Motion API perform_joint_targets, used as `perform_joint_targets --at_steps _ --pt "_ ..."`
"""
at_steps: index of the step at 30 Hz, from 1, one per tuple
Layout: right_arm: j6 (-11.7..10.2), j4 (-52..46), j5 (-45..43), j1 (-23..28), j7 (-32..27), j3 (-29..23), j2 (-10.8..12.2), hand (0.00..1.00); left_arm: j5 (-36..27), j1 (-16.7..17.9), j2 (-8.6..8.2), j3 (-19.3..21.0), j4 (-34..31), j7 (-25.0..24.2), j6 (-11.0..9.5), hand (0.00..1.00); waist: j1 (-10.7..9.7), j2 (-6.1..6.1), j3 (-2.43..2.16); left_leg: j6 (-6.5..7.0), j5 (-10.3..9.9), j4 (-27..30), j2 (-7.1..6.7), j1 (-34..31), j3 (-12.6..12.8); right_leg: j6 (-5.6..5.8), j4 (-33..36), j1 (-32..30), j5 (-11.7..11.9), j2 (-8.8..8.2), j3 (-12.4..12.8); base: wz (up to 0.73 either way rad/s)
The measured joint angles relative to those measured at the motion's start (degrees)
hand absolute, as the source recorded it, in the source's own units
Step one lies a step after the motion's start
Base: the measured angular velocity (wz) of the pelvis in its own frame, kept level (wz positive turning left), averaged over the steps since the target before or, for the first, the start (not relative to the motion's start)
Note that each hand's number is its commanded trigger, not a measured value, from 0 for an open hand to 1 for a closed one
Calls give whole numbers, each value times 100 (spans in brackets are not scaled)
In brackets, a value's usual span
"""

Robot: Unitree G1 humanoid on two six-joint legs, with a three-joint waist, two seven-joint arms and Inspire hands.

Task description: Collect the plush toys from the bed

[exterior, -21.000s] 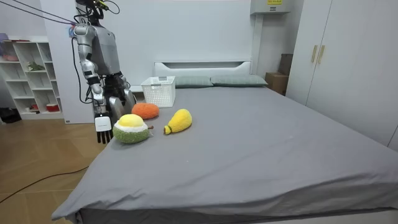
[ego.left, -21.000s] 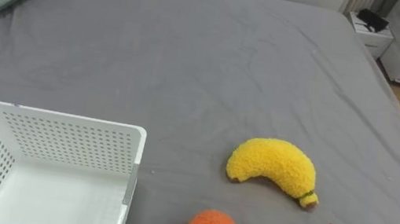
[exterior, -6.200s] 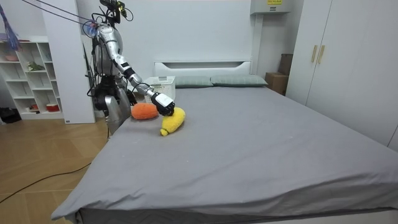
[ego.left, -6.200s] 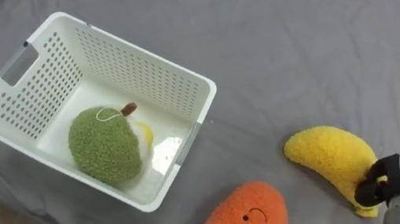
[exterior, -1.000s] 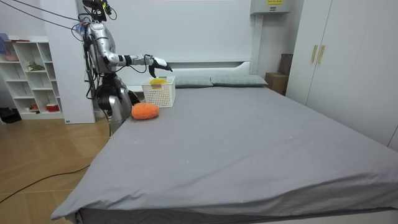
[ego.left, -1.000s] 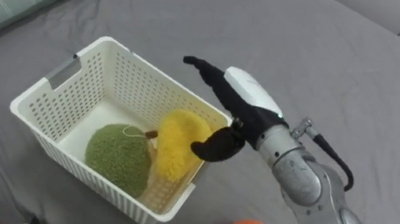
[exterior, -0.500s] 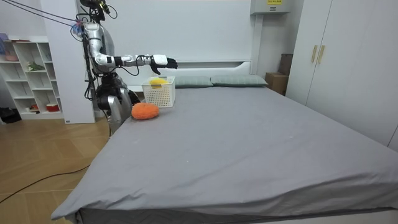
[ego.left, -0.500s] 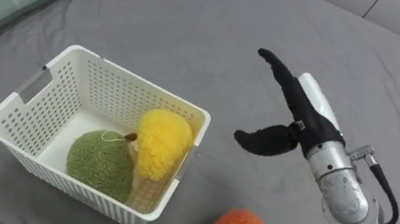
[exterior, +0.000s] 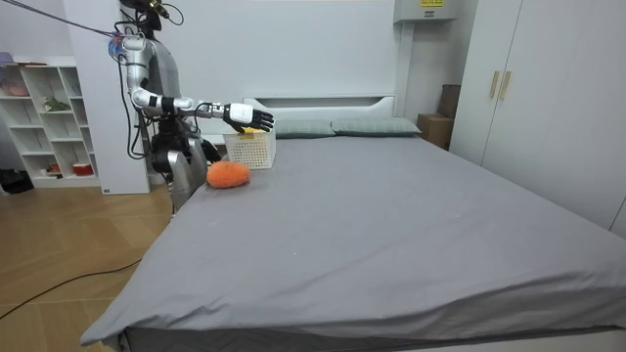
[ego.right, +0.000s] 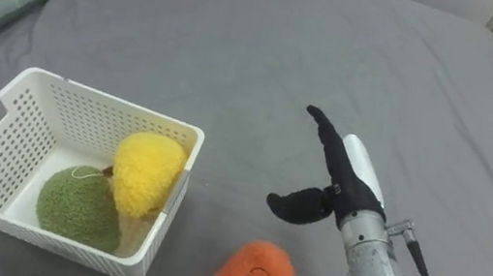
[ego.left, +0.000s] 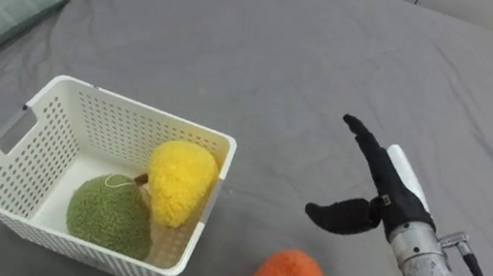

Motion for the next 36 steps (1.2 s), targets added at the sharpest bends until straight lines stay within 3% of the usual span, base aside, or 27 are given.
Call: perform_joint_targets --at_steps 4,14,25,28,36 --pt "0 90 -3 44 -6 -5 10 0 0 49 3 1 0 89 0 0 -76 -22 11 1 0 -1 -4 7 2 1 -2 7 0 2 18 -1" --pt "-53 849 232 182 -100 42 138 0 -112 58 -7 -120 1 267 -1 0 -30 -21 56 -4 -11 -4 -1 -39 33 13 -23 -17 -13 21 77 -1" --pt "-62 1835 231 145 -80 480 316 0 -108 56 -75 -115 -39 296 -54 0 -1 -79 13 -5 -14 -7 -7 -179 -19 14 -44 -123 -14 17 18 2" --pt "-62 1972 255 181 -79 487 323 0 -108 57 -81 -117 -123 279 -55 0 109 -99 -1 -6 -14 -4 -5 -173 -31 13 -77 -113 -12 19 -3 2" --pt "-66 2590 247 135 35 780 360 0 -112 56 -88 -123 -123 291 -65 0 169 -94 0 -5 -23 -8 -6 -176 -46 13 -69 -95 -11 20 -20 0"
